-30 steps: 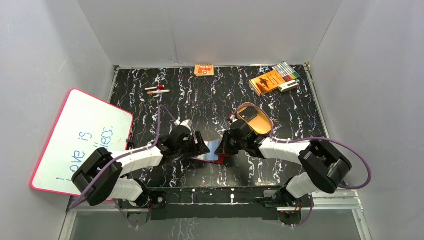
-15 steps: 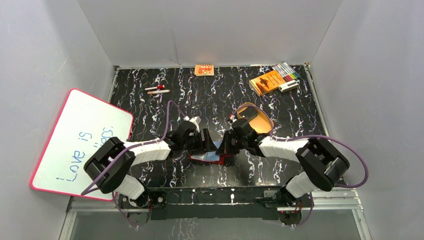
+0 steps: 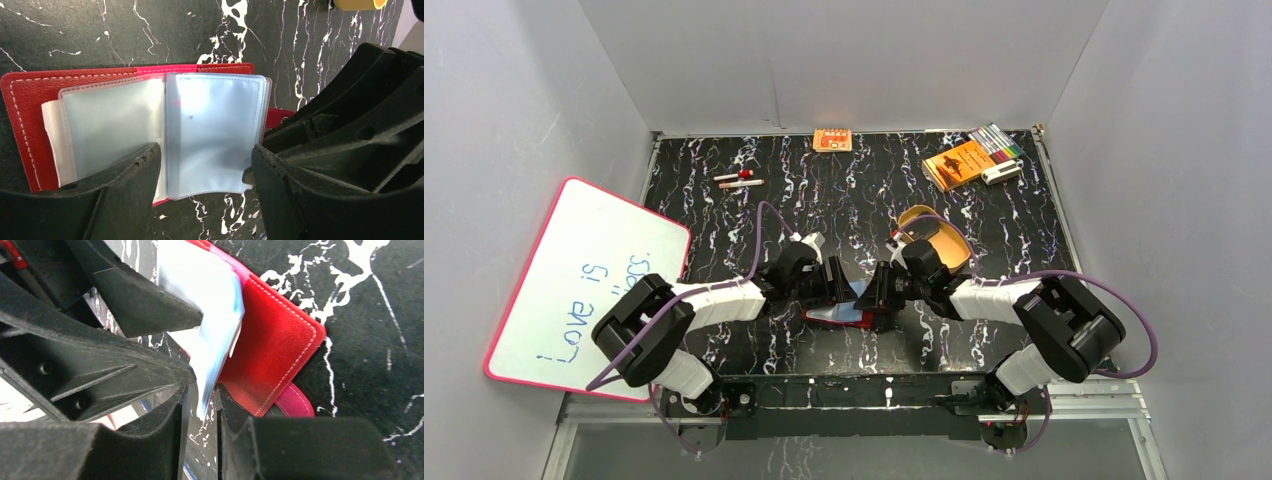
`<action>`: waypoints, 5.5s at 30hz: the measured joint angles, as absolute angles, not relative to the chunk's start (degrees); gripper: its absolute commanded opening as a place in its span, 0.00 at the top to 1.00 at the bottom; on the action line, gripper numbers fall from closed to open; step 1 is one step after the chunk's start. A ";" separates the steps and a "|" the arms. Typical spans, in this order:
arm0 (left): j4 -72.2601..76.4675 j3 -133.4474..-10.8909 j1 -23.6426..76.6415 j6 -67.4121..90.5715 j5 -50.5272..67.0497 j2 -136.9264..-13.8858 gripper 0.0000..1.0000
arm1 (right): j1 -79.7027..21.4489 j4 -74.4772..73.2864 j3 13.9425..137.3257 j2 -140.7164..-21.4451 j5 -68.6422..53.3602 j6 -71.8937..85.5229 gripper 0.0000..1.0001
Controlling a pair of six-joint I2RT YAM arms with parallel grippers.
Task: Put the credit cards into the card holder
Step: Open the card holder at the center of the board.
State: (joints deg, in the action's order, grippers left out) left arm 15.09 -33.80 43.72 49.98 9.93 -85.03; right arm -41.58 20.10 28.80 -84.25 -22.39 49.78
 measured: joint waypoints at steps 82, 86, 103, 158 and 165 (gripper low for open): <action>18.44 -37.23 43.66 50.28 10.31 -91.57 0.62 | -40.45 28.53 23.55 -81.52 -22.52 54.02 0.63; 18.48 -37.21 43.62 50.11 10.17 -92.14 0.72 | -40.45 28.53 23.55 -81.52 -22.52 54.02 0.63; 18.81 -36.58 43.62 51.24 8.84 -93.10 1.00 | -39.38 26.20 19.62 -76.38 -16.47 56.93 0.63; 10.50 -35.88 44.01 50.33 10.26 -70.81 0.39 | -43.86 -5.13 46.44 -87.92 -15.55 45.21 1.00; 16.12 -35.33 44.01 51.22 15.22 -73.54 0.42 | -44.27 -6.09 47.00 -88.55 -16.82 46.81 1.00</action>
